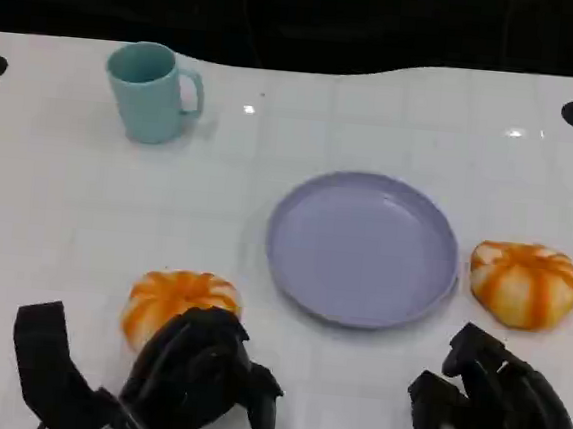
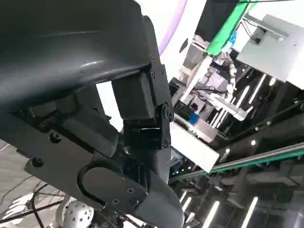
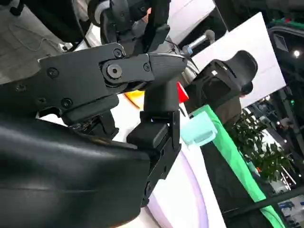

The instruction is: Grasp the bread from the table and place it into the plate.

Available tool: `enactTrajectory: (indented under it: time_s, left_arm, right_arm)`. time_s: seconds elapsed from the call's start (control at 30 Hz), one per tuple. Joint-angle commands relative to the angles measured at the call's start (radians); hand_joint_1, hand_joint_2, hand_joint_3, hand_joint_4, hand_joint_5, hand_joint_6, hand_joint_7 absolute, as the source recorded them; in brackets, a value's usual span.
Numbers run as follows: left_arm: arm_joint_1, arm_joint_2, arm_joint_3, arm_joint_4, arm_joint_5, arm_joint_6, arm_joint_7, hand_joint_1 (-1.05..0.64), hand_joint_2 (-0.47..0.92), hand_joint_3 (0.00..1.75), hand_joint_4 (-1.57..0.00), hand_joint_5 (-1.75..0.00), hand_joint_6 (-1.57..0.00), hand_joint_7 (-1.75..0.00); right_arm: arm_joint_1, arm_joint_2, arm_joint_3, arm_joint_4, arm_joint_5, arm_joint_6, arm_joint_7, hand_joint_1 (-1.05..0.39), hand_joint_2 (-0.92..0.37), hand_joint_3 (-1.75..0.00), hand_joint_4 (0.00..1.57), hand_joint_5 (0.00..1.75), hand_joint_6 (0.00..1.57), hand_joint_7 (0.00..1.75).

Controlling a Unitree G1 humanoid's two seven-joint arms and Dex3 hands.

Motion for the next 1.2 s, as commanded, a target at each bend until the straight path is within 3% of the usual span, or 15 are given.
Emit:
enactTrajectory:
  time_s: [0.03,0.47,0.6,0.73,0.83,0.9,1.2]
  left_arm:
    - [0.010,0.013,-0.001,-0.003,0.009,-0.002,-0.020,-1.05,0.64,0.00,-1.57,-0.71,-1.57,-0.39]
    - [0.011,0.016,-0.003,0.000,0.015,0.001,-0.025,-1.05,0.64,0.00,-1.57,-0.70,-1.57,-0.38]
    - [0.009,0.016,0.004,0.001,0.009,-0.003,-0.034,-1.05,0.66,0.01,-1.57,-0.62,-1.57,-0.28]
    - [0.007,0.010,0.008,0.007,0.046,-0.127,-0.032,-1.05,0.71,0.02,-1.57,-0.48,-1.57,-0.10]
    - [-0.010,0.021,0.007,0.024,0.075,-0.237,-0.051,-1.05,0.78,0.02,-1.55,-0.27,-1.46,-0.02]
    - [-0.026,0.038,0.003,0.030,0.103,-0.304,-0.058,-1.05,0.81,0.02,-1.48,-0.14,-1.30,0.00]
    - [-0.044,0.137,-0.027,-0.030,0.299,-0.563,0.046,-1.05,0.91,0.04,-1.19,0.00,-0.81,0.00]
  right_arm:
    - [0.006,-0.015,-0.006,-0.013,-0.001,0.005,-0.012,-0.57,-0.92,-0.21,0.78,1.70,0.68,1.46]
    - [0.010,-0.012,-0.005,-0.021,0.005,0.011,-0.013,-0.56,-0.92,-0.21,0.77,1.71,0.67,1.48]
    - [0.010,-0.012,-0.007,-0.024,0.010,0.023,-0.010,-0.56,-0.92,-0.20,0.77,1.71,0.66,1.47]
    - [0.011,-0.012,-0.006,-0.024,0.006,0.015,-0.008,-0.57,-0.92,-0.20,0.77,1.70,0.67,1.46]
    - [0.008,-0.013,-0.007,-0.018,0.009,0.015,0.002,-0.56,-0.92,-0.22,0.76,1.70,0.66,1.46]
    - [0.009,-0.013,-0.006,-0.019,0.004,0.010,-0.001,-0.56,-0.92,-0.22,0.76,1.70,0.66,1.46]
    - [0.010,-0.009,-0.002,-0.019,-0.004,-0.004,-0.004,-0.58,-0.92,-0.23,0.77,1.70,0.67,1.45]
